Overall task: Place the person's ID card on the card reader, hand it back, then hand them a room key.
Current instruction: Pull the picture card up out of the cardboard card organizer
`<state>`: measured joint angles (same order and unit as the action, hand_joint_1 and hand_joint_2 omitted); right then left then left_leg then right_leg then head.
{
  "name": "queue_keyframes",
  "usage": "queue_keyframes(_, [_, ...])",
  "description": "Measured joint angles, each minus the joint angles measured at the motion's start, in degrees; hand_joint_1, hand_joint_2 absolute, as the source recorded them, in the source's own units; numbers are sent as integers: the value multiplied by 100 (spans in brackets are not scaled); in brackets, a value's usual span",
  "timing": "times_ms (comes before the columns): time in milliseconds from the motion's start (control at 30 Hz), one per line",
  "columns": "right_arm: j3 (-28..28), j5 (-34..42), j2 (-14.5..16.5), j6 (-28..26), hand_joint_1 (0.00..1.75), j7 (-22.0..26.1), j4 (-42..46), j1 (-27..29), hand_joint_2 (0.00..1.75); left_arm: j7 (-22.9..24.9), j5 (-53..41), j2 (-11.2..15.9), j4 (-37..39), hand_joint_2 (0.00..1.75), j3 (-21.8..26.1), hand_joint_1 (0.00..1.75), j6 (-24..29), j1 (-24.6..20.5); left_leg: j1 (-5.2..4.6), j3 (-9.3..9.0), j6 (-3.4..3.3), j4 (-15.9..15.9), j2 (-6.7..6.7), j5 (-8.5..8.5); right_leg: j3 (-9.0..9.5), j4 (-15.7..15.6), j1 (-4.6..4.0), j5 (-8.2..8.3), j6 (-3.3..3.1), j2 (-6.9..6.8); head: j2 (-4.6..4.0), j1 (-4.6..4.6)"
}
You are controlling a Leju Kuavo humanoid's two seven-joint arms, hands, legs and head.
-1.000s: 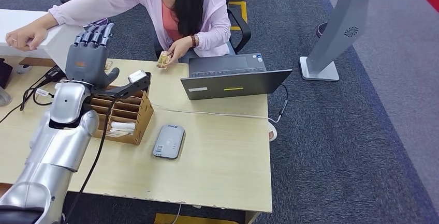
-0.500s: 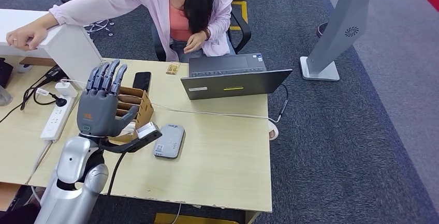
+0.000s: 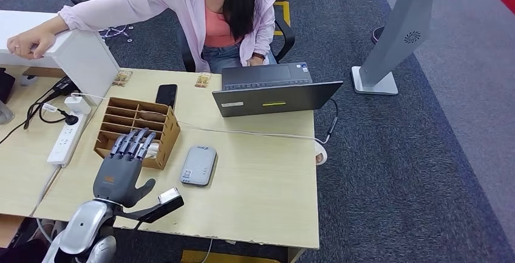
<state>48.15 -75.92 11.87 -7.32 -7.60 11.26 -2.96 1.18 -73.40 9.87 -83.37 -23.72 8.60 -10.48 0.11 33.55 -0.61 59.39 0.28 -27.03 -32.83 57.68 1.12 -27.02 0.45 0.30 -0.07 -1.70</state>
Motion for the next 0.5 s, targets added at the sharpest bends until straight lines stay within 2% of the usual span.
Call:
queue_keyframes(133, [0, -60, 0, 16, 0, -44, 0, 0, 0, 167, -17, 36, 343, 175, 68, 0, -29, -25, 0, 0, -1, 0, 0, 3, 0, 0, 0, 3, -1, 0, 0, 0])
queue_keyframes(500, [0, -125, 0, 56, 0, -45, 0, -1, 0, 186, -20, 39, 824, 175, 272, 0, -10, -41, 0, 3, -1, 0, -1, 4, -1, 0, 0, 4, -1, -1, 0, -1])
